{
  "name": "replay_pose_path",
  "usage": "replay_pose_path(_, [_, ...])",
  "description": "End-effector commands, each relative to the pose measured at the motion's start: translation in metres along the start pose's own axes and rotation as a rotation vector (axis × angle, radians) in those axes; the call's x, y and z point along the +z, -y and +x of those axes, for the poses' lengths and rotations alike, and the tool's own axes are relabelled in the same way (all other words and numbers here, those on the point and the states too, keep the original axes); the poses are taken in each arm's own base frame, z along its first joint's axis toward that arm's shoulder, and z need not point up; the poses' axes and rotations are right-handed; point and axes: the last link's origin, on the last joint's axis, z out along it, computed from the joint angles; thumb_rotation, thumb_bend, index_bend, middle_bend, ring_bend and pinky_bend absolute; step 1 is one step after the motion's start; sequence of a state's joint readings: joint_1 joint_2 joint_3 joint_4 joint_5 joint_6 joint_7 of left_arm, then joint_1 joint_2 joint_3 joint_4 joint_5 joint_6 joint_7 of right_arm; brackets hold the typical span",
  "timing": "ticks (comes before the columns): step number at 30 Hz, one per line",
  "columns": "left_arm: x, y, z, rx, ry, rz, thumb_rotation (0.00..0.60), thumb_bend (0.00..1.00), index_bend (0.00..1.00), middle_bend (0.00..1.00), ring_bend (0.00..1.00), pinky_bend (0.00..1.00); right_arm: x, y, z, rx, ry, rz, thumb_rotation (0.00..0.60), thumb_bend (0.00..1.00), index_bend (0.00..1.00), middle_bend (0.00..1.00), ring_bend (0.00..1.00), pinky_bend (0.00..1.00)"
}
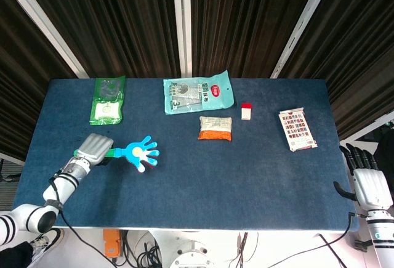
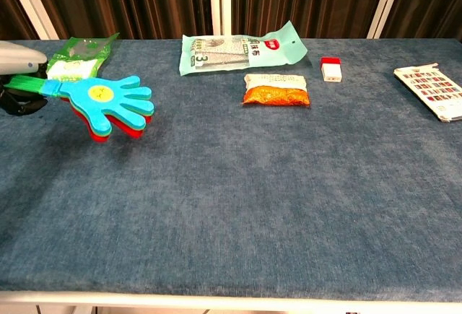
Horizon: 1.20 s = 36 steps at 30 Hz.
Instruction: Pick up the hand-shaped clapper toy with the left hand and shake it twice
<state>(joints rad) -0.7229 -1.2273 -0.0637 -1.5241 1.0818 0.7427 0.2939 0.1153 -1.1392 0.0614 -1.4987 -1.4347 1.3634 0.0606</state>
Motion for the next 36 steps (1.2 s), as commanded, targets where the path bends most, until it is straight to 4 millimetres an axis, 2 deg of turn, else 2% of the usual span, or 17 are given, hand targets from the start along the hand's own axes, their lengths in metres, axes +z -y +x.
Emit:
replay_pose_path(1, [-0.01,0.004,0.049,-0.375,-0.096,0.007,0.6,0.93,1.0,1.0,1.0,1.0,0.0,0.0,0.0,0.001,-0.001,0.0,0.6,0.21,0.0,0.0,0.0,0.0])
replay_pose_path(5, [-0.019,0.005,0.077,-0.567,-0.256,-0.051,0.6,0.93,1.0,1.0,1.0,1.0,0.001,0.0,-0.001,0.005,0.004,-0.002,0.6,0.21,0.0,0.0,0.0,0.0])
replay_pose_path(10, [-0.027,0.005,0.085,-0.953,-0.362,-0.161,0.6,0.93,1.0,1.0,1.0,1.0,0.0,0.0,-0.001,0.005,0.005,-0.001,0.6,0.21,0.0,0.0,0.0,0.0])
replay_pose_path(11, [-0.028,0.008,0.085,-0.98,-0.375,-0.174,0.6,0.93,1.0,1.0,1.0,1.0,0.0,0.0,-0.001,0.005,0.004,-0.001,0.6,0.21,0.0,0.0,0.0,0.0])
replay_pose_path(14, [-0.025,0.017,0.079,-0.917,-0.412,-0.185,0.6,0.93,1.0,1.0,1.0,1.0,0.0,-0.001,0.0,0.005,0.002,-0.001,0.6,0.21,0.0,0.0,0.0,0.0])
replay_pose_path(17, [-0.023,0.018,0.074,-0.919,-0.42,-0.188,0.6,0.93,1.0,1.0,1.0,1.0,0.0,0.0,0.0,0.004,0.002,-0.002,0.6,0.21,0.0,0.0,0.0,0.0])
replay_pose_path(20, [-0.019,0.02,0.062,-0.744,-0.37,-0.162,0.6,0.93,1.0,1.0,1.0,1.0,0.0,0.0,-0.001,0.003,0.007,0.0,0.6,0.21,0.0,0.0,0.0,0.0])
replay_pose_path(23, [-0.013,0.018,0.039,-0.409,-0.224,-0.126,0.6,0.93,1.0,1.0,1.0,1.0,0.001,0.001,-0.003,0.003,0.013,0.001,0.6,0.21,0.0,0.0,0.0,0.0])
replay_pose_path(26, [-0.007,0.012,0.018,-0.155,-0.109,-0.106,0.6,0.93,1.0,1.0,1.0,1.0,0.001,0.002,-0.004,0.002,0.016,0.003,0.6,0.21,0.0,0.0,0.0,0.0])
replay_pose_path(29, [-0.001,0.006,-0.003,0.008,-0.017,-0.098,0.6,0.93,1.0,1.0,1.0,1.0,0.0,0.001,-0.004,0.001,0.018,0.0,0.6,0.21,0.0,0.0,0.0,0.0])
replay_pose_path(32, [0.004,0.002,-0.016,0.094,0.054,-0.084,0.6,0.93,1.0,1.0,1.0,1.0,0.0,-0.001,-0.004,0.002,0.017,-0.004,0.6,0.21,0.0,0.0,0.0,0.0])
replay_pose_path(36, [0.007,-0.001,-0.012,0.043,0.051,-0.052,0.6,0.93,1.0,1.0,1.0,1.0,0.0,-0.003,-0.004,0.004,0.016,-0.009,0.6,0.21,0.0,0.0,0.0,0.0])
